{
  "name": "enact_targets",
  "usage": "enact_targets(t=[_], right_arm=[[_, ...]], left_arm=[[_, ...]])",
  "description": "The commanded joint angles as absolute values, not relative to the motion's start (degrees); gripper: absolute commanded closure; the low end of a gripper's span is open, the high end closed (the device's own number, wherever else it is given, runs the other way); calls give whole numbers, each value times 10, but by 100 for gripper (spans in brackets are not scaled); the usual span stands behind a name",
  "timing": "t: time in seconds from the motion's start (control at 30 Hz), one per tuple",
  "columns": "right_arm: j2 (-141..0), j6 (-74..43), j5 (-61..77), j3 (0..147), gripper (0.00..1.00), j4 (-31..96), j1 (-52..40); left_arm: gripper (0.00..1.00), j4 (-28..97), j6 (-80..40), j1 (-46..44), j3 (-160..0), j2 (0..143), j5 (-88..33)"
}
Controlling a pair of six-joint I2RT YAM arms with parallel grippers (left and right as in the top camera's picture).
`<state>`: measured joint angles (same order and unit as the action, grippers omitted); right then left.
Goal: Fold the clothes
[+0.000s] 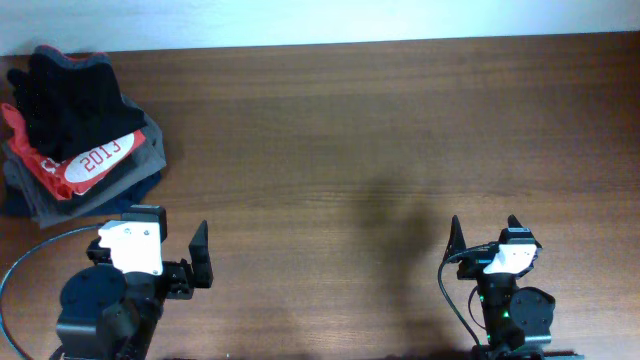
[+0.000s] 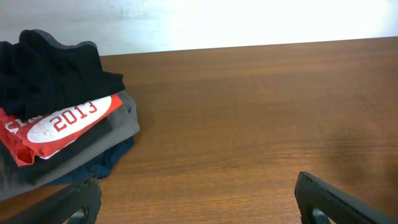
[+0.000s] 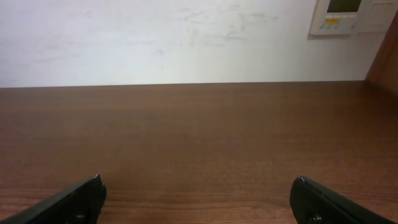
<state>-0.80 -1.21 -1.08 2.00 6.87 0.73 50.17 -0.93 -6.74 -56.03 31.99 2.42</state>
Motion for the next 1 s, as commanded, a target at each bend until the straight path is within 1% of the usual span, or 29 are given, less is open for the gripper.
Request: enact_targets(t=[0.0,0.33,0.47,0.53,0.57,0.77,0.87,0.97], right_arm=[[-2,-16,-20,15,1,69,13],[-2,-16,-20,15,1,69,13],[-2,-16,-20,15,1,69,13],[-2,-16,-20,15,1,69,13],[-2,-16,-20,15,1,69,13],[-2,-16,-20,15,1,69,13],[-2,-16,-20,15,1,69,13],[-2,-16,-20,15,1,69,13]], left_arm=[[1,502,-13,-67,-555,320,30],[1,502,-8,-67,-555,319,34],[1,501,12,-67,-523,287,59],[1,479,11,-58,-458,240,53],[1,448,11,-47,-402,197,41],[1,330,11,-1,-240,54,-18],[1,293,11,19,-184,3,-33],[1,241,9,37,-138,3,-39]])
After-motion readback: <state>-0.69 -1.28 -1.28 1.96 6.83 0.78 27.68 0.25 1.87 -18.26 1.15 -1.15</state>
